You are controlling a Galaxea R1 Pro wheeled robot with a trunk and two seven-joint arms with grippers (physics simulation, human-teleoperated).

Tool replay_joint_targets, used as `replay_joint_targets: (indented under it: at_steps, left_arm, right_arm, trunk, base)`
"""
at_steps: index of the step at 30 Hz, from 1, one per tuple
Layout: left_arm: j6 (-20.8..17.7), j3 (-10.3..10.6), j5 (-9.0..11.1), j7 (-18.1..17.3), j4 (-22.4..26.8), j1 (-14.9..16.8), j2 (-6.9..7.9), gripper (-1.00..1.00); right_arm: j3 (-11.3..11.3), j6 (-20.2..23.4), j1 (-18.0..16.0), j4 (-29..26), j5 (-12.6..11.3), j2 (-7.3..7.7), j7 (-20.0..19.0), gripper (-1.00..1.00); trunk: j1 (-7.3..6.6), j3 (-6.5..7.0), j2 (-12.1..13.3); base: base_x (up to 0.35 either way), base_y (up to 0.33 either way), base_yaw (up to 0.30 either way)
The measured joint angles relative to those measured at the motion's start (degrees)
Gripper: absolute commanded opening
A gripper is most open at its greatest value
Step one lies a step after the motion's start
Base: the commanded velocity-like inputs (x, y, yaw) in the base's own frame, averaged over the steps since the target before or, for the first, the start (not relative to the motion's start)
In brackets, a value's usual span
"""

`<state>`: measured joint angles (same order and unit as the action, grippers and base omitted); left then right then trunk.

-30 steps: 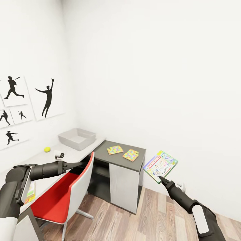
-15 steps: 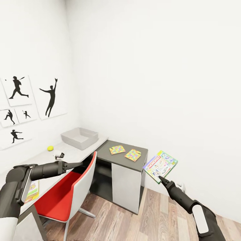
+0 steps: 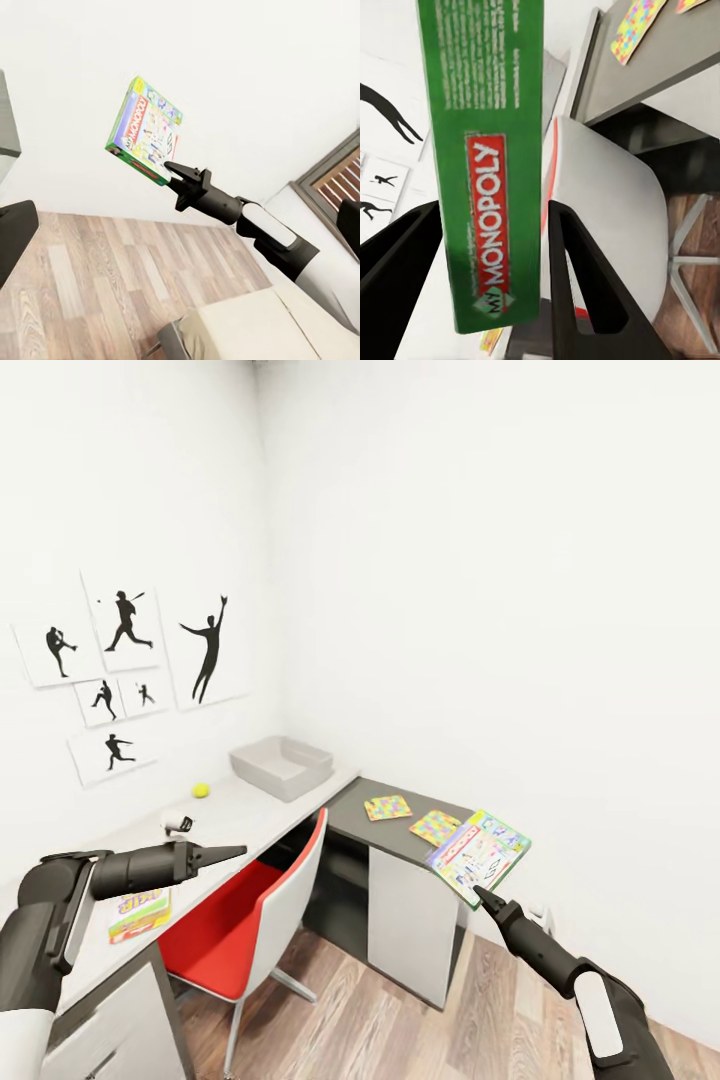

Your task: Put all the toys in the child's room - the three board games (two on the bed and one on the table), the two jigsaw puzzles on the table, and the tennis ball on the table - inside the toy box on the table in the child's room.

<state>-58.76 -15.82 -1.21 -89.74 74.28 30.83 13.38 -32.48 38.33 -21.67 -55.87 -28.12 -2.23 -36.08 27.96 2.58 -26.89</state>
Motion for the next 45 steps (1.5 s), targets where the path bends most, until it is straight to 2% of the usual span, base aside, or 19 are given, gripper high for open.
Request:
replay_joint_targets:
  at_steps: [38, 45]
  left_arm:
    - [0.13, 0.00, -0.08, 0.00, -0.09, 0.00, -0.02, 1.00]
    - [0.21, 0.00, -0.07, 0.01, -0.10, 0.00, -0.03, 1.00]
  right_arm:
    - [0.00, -0.03, 0.00, -0.07, 0.11, -0.02, -0.19, -1.00]
    - [0.00, 0.04, 0.00, -0.10, -0.12, -0.08, -0.21, -1.00]
  trunk:
    - [-0.02, 0.00, 0.00]
    - [-0.01, 0.00, -0.01]
  base:
    - [0.017, -0.008, 0.288]
    - [0.109, -0.084, 0.059]
